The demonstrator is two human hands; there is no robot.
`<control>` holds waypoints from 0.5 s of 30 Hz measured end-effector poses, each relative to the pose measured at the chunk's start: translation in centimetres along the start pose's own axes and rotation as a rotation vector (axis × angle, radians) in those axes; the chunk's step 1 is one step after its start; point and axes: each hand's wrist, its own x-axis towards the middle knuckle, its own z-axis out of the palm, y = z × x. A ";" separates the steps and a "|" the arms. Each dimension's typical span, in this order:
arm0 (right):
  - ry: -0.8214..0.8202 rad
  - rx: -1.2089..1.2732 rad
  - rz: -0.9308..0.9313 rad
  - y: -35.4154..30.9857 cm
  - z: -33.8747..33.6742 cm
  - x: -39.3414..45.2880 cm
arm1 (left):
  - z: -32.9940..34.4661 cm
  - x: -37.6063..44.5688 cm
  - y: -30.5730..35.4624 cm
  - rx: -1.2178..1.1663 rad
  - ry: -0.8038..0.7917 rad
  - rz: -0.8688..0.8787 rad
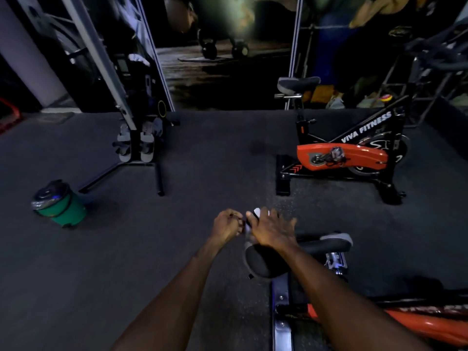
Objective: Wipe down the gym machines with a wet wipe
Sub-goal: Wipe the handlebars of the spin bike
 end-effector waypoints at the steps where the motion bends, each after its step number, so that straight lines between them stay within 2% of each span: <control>1: -0.002 -0.023 -0.015 -0.9 0.0 0.2 | -0.3 0.4 0.0 0.005 -0.024 0.018; 7: 0.247 -0.154 -0.358 -0.4 4.1 -5.2 | -0.4 2.9 -1.8 -0.039 -0.092 -0.003; 9: 0.305 -0.158 -0.302 0.4 4.7 -6.4 | -0.5 2.0 -1.3 -0.073 -0.158 -0.028; 13: 0.302 -0.054 0.009 -1.7 4.7 -5.3 | -0.3 0.6 -0.5 0.010 -0.221 0.023; 15: 0.345 -0.079 -0.013 -3.2 5.9 -6.5 | -0.3 0.1 -0.4 0.073 -0.230 0.061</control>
